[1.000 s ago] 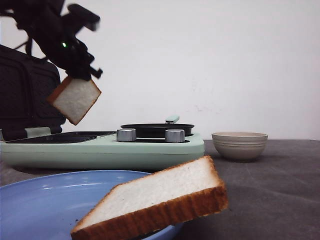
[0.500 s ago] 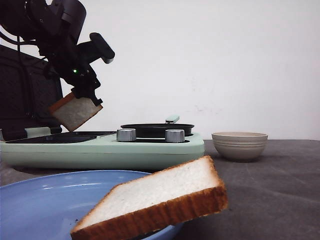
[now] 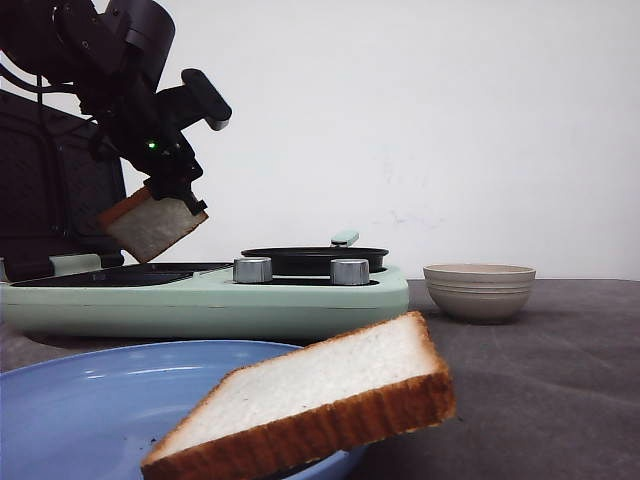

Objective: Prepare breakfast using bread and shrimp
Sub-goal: 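Carry the bread to the farther press plate and release it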

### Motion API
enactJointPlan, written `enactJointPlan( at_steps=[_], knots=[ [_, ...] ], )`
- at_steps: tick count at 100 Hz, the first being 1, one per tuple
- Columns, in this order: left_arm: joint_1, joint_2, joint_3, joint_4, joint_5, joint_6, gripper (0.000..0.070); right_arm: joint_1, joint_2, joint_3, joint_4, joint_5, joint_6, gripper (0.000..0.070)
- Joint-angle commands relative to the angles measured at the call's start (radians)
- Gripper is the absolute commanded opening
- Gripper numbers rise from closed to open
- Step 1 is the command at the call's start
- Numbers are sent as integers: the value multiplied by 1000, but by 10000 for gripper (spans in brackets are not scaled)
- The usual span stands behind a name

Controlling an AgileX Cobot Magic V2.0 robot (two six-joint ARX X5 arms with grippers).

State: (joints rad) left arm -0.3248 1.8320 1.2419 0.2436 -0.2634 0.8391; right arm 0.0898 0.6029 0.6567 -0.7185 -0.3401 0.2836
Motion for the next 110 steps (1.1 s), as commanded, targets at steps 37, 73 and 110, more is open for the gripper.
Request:
enactJointPlan(
  at_steps=[37,73,110],
  knots=[
    [-11,26,25,-51,38,-22,155,1,3,16,-1,0,-15,0],
    [-25,26,25,-99,72,-22,449,1,3,16,-1,0,-15,0],
    [-36,26,25,-150,108,-77,568,1,3,16,-4,0,-15,0]
  ],
)
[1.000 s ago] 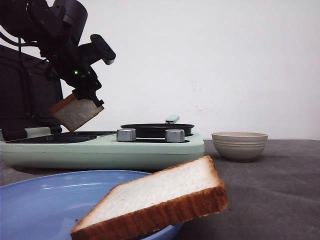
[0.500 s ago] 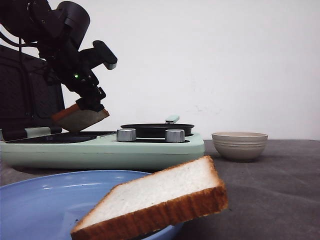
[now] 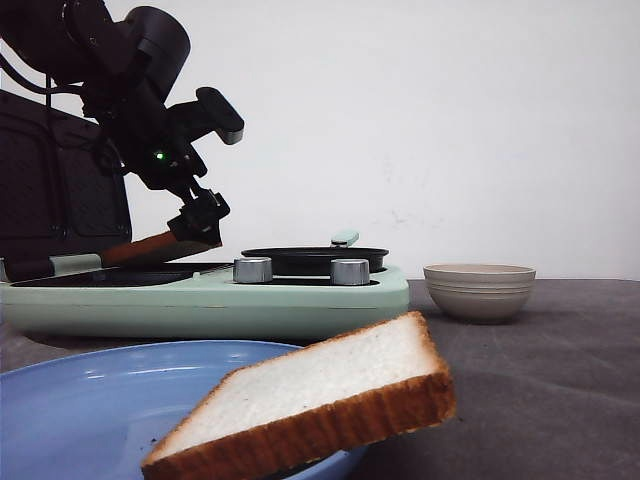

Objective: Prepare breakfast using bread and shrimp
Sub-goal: 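Carry the bread to the farther press plate and release it, then raise the left gripper away from the press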

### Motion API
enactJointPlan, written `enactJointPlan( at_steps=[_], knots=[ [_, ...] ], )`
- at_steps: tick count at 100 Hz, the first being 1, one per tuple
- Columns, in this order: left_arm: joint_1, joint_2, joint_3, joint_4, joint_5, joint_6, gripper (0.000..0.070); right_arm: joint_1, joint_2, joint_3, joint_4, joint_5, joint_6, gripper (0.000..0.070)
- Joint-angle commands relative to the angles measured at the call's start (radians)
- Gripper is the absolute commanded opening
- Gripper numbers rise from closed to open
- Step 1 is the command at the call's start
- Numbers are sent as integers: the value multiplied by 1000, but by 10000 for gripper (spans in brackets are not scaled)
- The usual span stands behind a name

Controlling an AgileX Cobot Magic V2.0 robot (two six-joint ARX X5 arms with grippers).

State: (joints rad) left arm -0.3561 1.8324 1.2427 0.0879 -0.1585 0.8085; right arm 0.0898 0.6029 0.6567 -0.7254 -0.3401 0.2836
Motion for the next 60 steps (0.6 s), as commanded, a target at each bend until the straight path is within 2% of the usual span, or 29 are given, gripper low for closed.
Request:
enactJointPlan(
  at_steps=[1,23,41,60],
  knots=[
    [-5,25,24,6,3,-51,568,1,3,16,3,0,-15,0],
    [-5,23,25,8,21,-113,568,1,3,16,-6,0,-15,0],
    [-12,-2,29,-8,21,-225,550,1,3,16,-9,0,-14,0],
    [-27,-80,30,-24,20,-303,550,1,3,16,-9,0,-13,0]
  ],
)
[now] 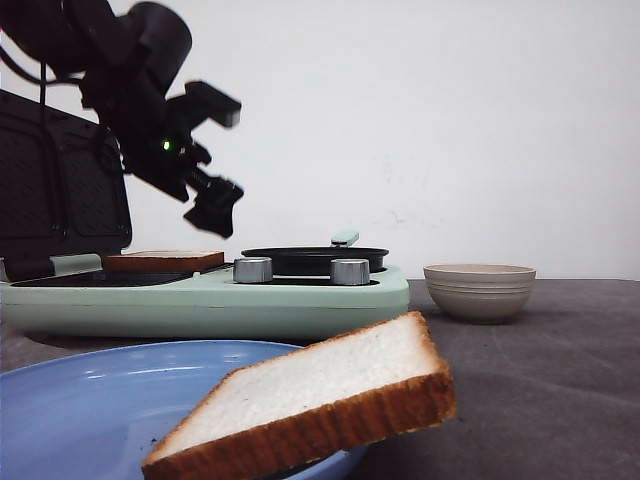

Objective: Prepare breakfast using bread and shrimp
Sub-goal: 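Raise the left gripper away from the press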

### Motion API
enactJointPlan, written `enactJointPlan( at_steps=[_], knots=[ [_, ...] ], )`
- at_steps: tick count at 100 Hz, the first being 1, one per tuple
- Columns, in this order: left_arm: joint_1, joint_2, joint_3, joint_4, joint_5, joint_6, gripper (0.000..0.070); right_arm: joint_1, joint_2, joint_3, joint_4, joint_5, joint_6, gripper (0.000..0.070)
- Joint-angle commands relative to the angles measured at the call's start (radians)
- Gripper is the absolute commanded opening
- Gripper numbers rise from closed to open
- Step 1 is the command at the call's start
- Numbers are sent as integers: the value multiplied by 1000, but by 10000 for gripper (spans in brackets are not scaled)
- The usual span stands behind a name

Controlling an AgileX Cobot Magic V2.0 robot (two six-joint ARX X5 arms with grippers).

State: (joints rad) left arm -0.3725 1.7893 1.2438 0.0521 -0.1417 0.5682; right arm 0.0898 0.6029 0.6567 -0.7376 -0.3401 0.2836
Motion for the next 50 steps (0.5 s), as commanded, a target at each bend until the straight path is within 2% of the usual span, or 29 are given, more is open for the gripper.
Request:
enactJointPlan(
  at_steps=[1,18,35,50],
  knots=[
    [-11,-42,29,10,3,-68,550,1,3,16,3,0,-12,0],
    [-21,-149,29,-64,-26,-155,550,2,3,16,-3,-2,-10,0],
    [-26,-276,29,-205,-34,-198,550,1,3,16,-20,-1,-10,0],
    [-25,-382,29,-342,-34,-267,550,2,3,16,-27,-4,-10,0]
  ],
)
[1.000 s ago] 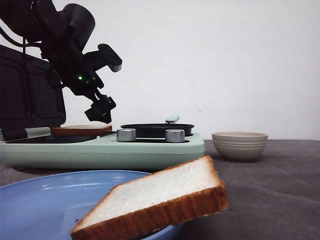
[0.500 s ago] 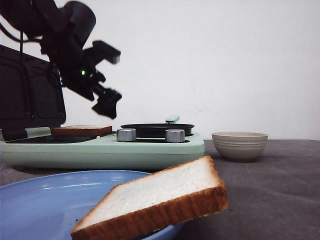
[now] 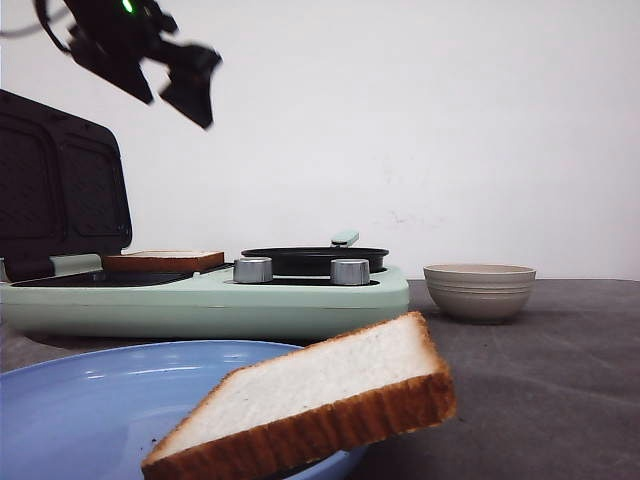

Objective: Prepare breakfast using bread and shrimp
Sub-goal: 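Raise the left gripper away from the press, then grasp the second bread slice on the blue plate with the right gripper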

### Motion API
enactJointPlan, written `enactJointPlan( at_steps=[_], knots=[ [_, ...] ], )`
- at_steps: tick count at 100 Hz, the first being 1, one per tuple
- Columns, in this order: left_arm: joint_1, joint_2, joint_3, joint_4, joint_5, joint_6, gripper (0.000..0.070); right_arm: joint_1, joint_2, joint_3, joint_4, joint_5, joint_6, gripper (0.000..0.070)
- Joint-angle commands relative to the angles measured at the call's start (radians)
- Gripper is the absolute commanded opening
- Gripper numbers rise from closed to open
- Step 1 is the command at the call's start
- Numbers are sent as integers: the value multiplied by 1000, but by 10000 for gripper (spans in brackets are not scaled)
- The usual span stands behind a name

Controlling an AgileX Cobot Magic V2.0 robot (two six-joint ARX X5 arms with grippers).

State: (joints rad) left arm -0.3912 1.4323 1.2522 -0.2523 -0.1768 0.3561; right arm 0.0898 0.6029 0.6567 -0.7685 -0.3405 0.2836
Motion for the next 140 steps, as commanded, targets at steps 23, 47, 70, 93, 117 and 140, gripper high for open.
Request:
enactJointPlan(
  at_steps=[23,47,70,93,117,140],
  knots=[
    [-6,-155,20,-207,7,-150,550,2,3,16,-21,-8,-10,0],
    [-6,-276,17,-242,135,-232,550,2,3,16,-32,-56,-15,0],
    [-5,-373,-60,-221,185,-367,550,3,5,11,-28,-154,-21,251],
    [-1,-544,-264,-115,239,-469,550,55,40,-100,52,-291,49,362],
    [-1,-767,-488,-67,245,-551,550,167,114,-219,251,-373,270,362],
    [-1,-964,-623,-97,205,-574,550,317,232,-219,344,-327,316,362]
  ],
)
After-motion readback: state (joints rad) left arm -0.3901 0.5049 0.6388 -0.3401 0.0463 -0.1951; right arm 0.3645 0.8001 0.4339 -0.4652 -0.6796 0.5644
